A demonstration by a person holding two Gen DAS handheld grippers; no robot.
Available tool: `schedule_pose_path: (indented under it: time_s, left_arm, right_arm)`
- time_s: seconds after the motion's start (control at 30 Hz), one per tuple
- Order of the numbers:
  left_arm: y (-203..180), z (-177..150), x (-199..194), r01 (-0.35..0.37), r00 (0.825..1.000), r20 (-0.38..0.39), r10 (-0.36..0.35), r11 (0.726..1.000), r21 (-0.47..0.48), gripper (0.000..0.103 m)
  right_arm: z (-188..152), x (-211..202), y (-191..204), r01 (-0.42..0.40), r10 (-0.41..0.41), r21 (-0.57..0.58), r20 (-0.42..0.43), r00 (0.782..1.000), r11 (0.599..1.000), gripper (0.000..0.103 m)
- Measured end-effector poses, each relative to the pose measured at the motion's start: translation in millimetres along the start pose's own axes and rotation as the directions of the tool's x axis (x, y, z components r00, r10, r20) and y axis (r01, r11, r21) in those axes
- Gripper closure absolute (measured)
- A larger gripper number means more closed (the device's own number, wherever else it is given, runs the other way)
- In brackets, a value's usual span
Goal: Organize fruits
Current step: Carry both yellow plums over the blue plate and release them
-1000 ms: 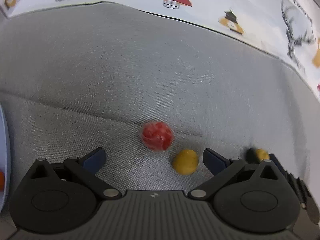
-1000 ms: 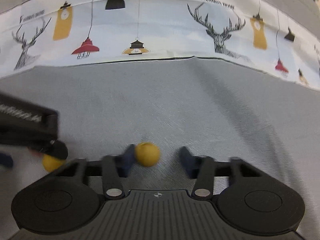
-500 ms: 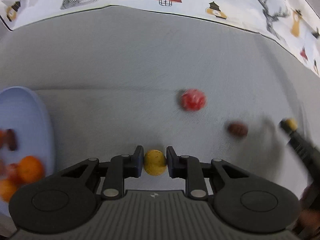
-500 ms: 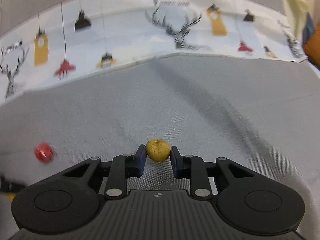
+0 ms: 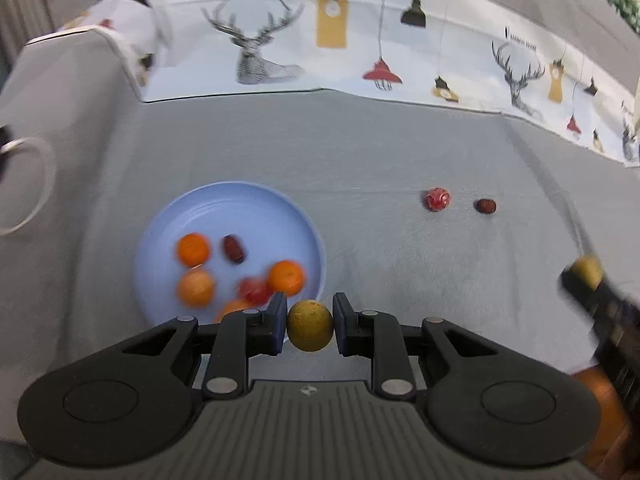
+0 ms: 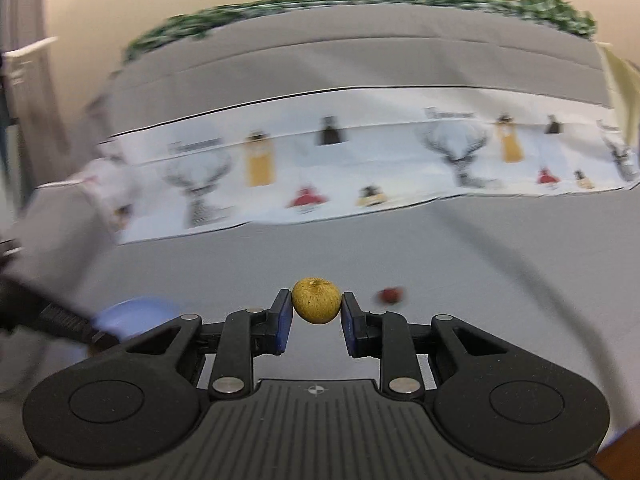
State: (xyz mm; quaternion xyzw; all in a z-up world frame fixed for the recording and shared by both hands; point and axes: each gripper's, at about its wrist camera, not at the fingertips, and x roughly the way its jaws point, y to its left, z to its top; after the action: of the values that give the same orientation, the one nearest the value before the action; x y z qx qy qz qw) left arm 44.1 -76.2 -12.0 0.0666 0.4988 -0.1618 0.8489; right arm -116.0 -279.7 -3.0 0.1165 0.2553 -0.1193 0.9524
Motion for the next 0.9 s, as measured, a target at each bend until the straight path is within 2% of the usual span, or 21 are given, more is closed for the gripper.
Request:
schedule_pose_path:
  time_s: [0.13, 0.33, 0.53, 0.67, 0.9]
  left_arm:
    - [25, -23, -35, 0.014, 1.000, 0.028, -0.014, 1.000, -0.005, 0.076]
    - [55, -62, -71, 0.017, 0.998, 0.065, -0.018, 1.000, 0.007, 0.076]
    - [85, -86, -95, 0.035, 0.995, 0.092, -0.032, 0.999, -0.028, 0.076]
    - [97, -90, -105, 0.036, 0.992, 0.124, -0.029, 0.998, -0.054, 0.076]
    - [105, -92, -109, 0.040, 0.991, 0.134, -0.030, 0.997, -0.070, 0.076]
  right_arm:
    - [-17, -42, 52, -0.085, 0.084, -0.031, -0.030, 0.996, 0.996, 0.076]
    - [-36, -82, 111, -0.118, 0.118, -0.142, -0.005, 0.993, 0.983, 0.076]
    - [-44, -102, 144, -0.138, 0.143, -0.216, 0.011, 0.990, 0.967, 0.076]
    - [-45, -109, 159, -0.150, 0.160, -0.269, 0.015, 0.987, 0.951, 0.076]
    - [-43, -108, 169, -0.149, 0.160, -0.291, 0.015, 0.987, 0.945, 0.076]
